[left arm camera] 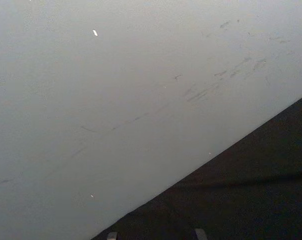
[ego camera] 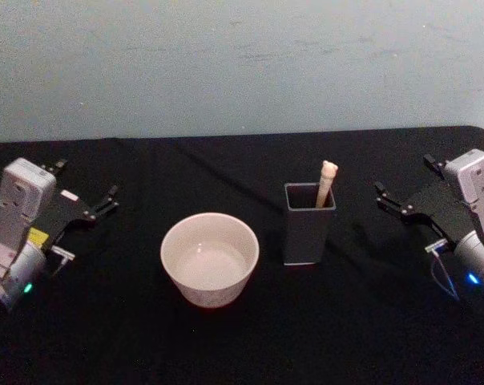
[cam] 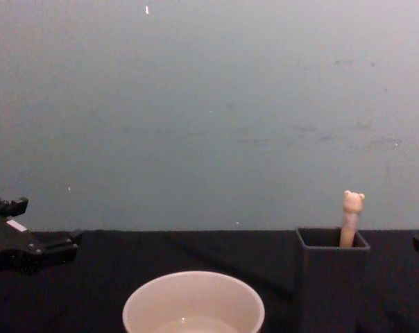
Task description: Pick up the stirring spoon with one hand, stir inside the cup, then place it back in its original position.
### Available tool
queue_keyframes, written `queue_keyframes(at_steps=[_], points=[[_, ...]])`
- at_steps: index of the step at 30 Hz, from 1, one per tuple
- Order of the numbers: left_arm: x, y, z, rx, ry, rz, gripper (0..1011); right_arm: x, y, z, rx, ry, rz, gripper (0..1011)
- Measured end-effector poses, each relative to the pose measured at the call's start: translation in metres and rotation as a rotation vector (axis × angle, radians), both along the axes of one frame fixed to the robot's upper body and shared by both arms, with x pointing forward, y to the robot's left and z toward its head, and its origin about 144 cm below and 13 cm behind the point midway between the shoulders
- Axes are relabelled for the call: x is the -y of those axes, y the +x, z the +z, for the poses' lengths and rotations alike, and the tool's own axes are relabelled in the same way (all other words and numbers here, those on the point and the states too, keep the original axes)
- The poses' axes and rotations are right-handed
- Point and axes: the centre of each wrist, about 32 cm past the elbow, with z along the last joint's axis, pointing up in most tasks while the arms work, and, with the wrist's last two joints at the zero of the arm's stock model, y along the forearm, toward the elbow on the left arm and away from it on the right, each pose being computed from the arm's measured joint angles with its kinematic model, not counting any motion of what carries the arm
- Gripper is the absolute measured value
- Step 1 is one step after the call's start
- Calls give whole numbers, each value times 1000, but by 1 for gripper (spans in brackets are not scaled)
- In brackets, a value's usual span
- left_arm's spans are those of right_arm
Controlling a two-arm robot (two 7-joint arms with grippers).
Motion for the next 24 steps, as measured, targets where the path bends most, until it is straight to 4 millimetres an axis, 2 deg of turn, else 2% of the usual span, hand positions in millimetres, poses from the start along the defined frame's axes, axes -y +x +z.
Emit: queue_keyframes(at_steps=[24], points=[[0, 0, 0, 0, 0, 0, 1001, 5, -4, 3, -5, 32, 25, 1004]])
